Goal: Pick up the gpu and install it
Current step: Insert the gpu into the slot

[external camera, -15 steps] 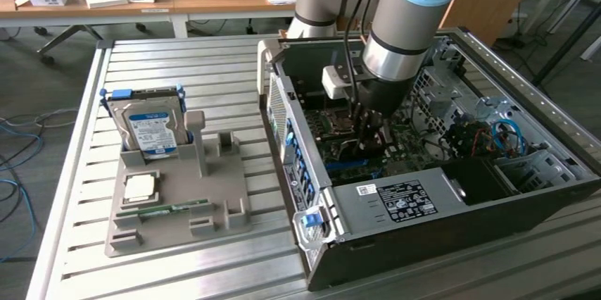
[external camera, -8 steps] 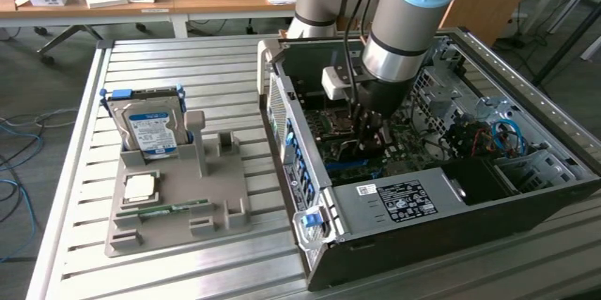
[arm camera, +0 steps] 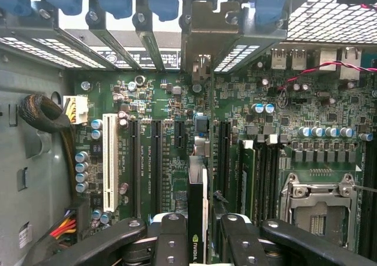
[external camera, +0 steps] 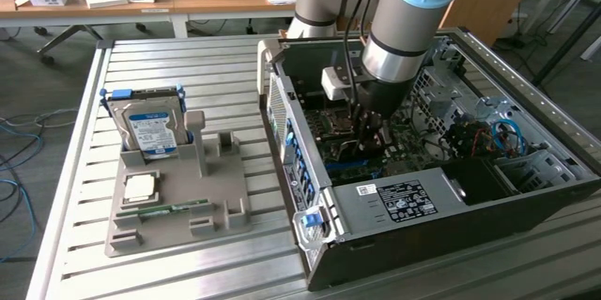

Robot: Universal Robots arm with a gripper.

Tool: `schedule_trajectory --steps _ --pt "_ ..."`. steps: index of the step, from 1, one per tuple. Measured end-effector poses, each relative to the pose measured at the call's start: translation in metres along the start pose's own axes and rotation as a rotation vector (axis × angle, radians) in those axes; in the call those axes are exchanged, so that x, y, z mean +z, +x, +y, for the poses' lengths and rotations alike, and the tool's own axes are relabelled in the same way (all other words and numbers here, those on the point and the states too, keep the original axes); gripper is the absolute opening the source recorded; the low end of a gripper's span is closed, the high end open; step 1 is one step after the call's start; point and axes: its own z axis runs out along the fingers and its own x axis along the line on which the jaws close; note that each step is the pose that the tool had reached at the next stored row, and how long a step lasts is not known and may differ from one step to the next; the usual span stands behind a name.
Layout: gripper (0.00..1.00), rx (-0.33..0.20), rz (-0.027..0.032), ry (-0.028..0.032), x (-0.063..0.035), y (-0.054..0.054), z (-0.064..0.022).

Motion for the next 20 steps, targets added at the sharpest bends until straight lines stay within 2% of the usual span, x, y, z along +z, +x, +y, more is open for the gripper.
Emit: schedule_trajectory --steps 20 --pt "0.26 0.000 0.0001 0.0000 0.0033 0.0001 0.0001"
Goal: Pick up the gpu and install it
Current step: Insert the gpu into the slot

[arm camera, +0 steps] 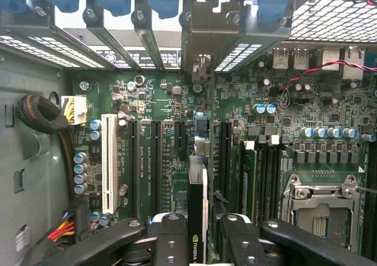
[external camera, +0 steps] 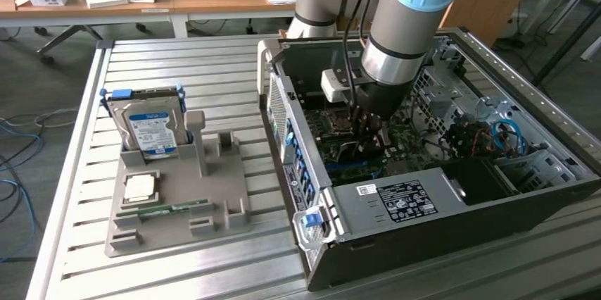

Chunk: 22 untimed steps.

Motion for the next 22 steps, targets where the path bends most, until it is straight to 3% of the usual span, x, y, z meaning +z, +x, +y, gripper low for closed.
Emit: schedule_trajectory --steps 8,10,11,16,22 --pt "0.26 0.000 0.0001 -0.0001 0.0000 0.000 0.0000" --pt "0.27 0.000 0.0000 0.0000 0.0000 0.000 0.0000" --pt "0.34 0.000 0.0000 -0.0001 0.0001 0.000 0.0000" --pt "0.34 0.000 0.0003 -0.0002 -0.0004 0.000 0.0000" --pt "0.34 0.000 0.0002 -0.0001 -0.0127 0.000 -0.0001"
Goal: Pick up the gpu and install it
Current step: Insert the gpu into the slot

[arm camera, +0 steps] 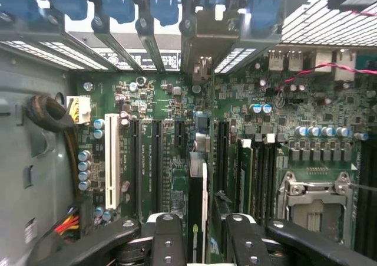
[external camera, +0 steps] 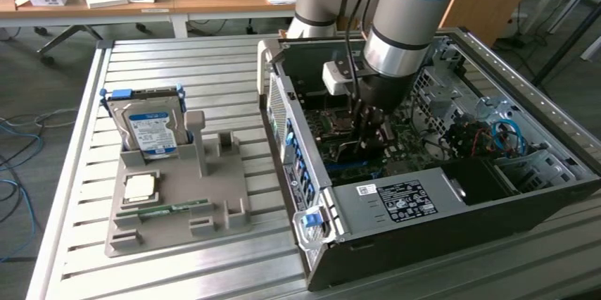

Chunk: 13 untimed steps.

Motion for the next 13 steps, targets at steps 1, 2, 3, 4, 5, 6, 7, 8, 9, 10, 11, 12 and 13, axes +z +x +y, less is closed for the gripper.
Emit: schedule_trajectory --steps 1,2,3,4,5,6,7,8,9,10,11,12,13 --pt "0.34 0.000 -0.0001 0.0001 -0.0035 0.000 0.0000" --pt "0.34 0.000 -0.0001 0.0000 -0.0068 0.000 -0.0001" --pt "0.34 0.000 -0.0001 0.0000 -0.0103 0.000 -0.0001" --pt "0.34 0.000 -0.0002 0.0001 -0.0137 0.000 -0.0001" --pt "0.34 0.000 -0.0001 0.0000 -0.0175 -0.001 -0.0001" --pt "0.34 0.000 -0.0001 0.0000 -0.0215 -0.001 -0.0002" --pt "0.34 0.000 -0.0002 0.0001 -0.0256 -0.001 -0.0002" --pt "0.34 0.000 0.0000 0.0000 -0.0303 -0.001 -0.0002" --pt "0.34 0.000 -0.0001 0.0000 -0.0346 -0.001 -0.0003" --pt "0.34 0.000 -0.0002 0.0001 -0.0391 -0.001 -0.0003" --pt "0.34 0.000 -0.0001 0.0000 -0.0435 -0.001 -0.0003" --pt "0.34 0.000 -0.0001 0.0001 -0.0480 -0.002 -0.0004" --pt "0.34 0.000 -0.0001 0.0000 -0.0525 -0.002 -0.0004"
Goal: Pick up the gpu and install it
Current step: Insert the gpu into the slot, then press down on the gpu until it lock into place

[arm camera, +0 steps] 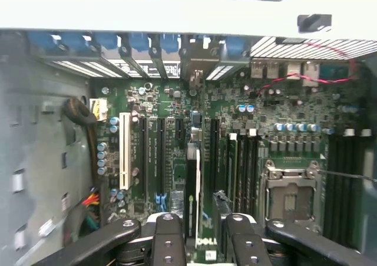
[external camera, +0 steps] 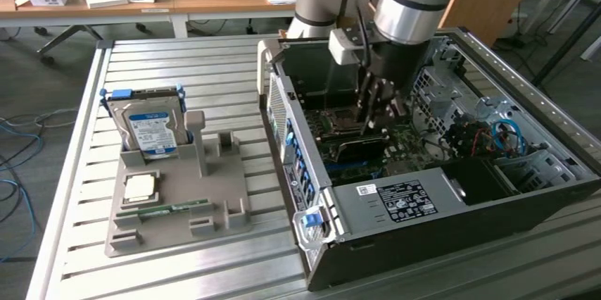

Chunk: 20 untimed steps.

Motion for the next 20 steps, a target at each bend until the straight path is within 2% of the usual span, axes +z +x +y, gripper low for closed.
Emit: schedule_trajectory --steps 6,9,20 --pt "0.34 0.000 0.0001 0.0000 -0.0271 -0.001 -0.0002" --pt "0.34 0.000 0.0001 0.0000 -0.0372 -0.001 -0.0003" --pt "0.34 0.000 0.0001 0.0000 -0.0377 -0.001 -0.0003"
